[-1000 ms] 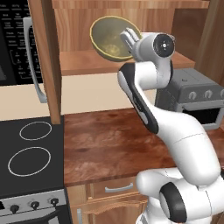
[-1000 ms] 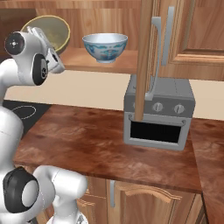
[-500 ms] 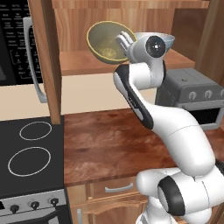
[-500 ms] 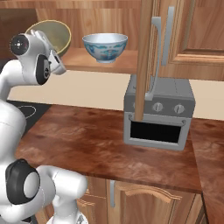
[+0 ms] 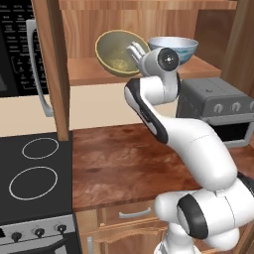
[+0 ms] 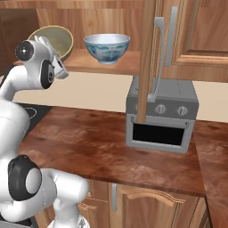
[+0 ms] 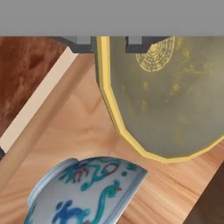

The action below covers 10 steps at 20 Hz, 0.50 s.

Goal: Open the cabinet. Pick the bowls from the counter and place them in the cabinet. Then close the cabinet.

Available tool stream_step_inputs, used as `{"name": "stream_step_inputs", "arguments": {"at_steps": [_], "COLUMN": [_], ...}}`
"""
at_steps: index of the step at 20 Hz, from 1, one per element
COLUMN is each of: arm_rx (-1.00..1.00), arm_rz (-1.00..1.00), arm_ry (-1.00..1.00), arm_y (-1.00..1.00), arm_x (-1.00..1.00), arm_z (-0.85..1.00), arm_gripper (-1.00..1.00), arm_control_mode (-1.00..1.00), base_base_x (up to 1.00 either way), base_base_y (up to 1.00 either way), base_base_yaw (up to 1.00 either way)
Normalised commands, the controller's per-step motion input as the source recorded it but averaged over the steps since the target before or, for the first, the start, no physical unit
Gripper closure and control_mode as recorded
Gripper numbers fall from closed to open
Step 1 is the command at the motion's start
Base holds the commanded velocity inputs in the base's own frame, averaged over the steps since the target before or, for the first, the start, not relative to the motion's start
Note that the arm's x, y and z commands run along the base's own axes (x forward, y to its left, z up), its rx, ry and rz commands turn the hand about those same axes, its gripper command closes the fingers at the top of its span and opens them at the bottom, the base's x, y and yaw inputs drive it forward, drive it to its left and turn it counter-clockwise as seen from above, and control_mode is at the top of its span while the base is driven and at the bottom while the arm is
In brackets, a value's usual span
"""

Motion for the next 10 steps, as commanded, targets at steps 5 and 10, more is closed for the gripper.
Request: {"name": "stream_step_inputs", "arguments": {"at_steps": [5,10], "arm_rx": [0.00,0.00], "arm_rz": [0.00,0.00], "arm_ry": [0.04,0.06], "arm_y": [0.11,0.14], "arm_x": [0.31,0.38], "arm_z": [-0.10,-0.07], "arm_gripper": [1.00,1.00], "arm_control_mode": [-1.00,-1.00], "base_base_x": [0.00,0.00], "base_base_y": [0.00,0.00], "base_base_yaw": [0.00,0.00]}}
